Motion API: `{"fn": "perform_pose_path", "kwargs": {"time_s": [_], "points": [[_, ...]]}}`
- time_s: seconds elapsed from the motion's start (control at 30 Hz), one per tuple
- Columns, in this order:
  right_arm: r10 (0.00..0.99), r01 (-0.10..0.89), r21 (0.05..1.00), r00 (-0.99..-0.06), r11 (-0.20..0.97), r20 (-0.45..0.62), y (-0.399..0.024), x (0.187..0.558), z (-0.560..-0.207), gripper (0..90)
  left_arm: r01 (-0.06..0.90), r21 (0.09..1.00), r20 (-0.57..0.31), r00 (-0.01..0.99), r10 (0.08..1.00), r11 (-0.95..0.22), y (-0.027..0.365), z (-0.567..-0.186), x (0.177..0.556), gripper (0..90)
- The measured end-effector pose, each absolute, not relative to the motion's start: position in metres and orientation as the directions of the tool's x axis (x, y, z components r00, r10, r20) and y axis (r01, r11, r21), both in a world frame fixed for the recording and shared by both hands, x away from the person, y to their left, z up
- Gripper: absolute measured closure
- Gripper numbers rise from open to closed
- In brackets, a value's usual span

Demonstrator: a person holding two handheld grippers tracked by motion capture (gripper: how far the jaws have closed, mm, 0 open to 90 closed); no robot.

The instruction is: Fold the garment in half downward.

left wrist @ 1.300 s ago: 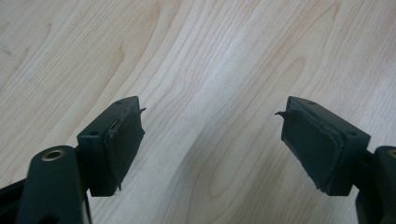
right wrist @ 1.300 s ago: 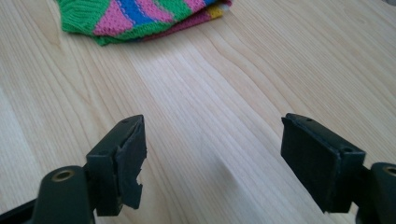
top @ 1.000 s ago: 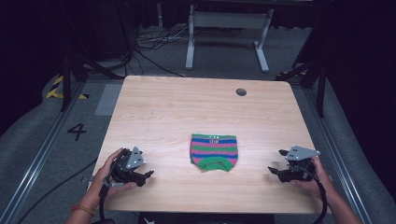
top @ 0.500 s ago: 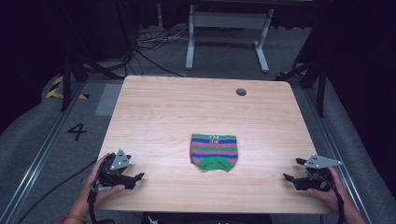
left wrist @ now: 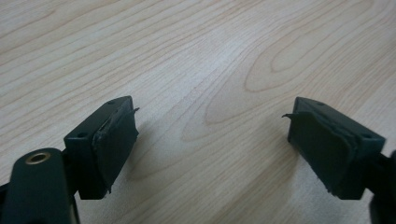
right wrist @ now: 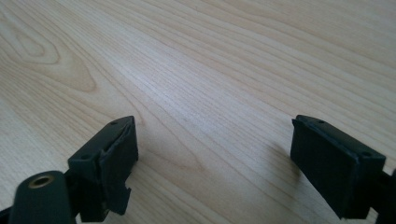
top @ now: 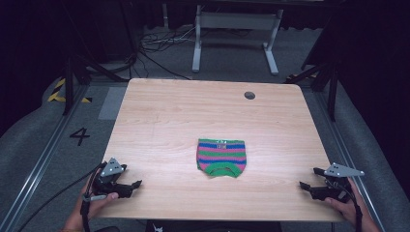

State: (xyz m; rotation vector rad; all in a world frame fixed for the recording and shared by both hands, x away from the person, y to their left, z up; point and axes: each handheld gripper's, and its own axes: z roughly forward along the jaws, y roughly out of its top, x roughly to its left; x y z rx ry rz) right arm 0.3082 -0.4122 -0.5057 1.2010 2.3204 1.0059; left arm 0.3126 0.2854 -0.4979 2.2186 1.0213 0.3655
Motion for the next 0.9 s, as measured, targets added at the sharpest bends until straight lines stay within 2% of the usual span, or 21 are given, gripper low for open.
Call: {"fn": "perform_pose_path", "kwargs": {"time_s": [0.9], "points": [[0.811, 0.575, 0.72, -0.584, 0.389, 0.027, -0.4124, 0.3085, -0.5058, 14.8, 0.582, 0.669, -0.022, 0.637, 0.771, -0.462, 0.2837, -0.4984, 0.3113, 14.6]]}}
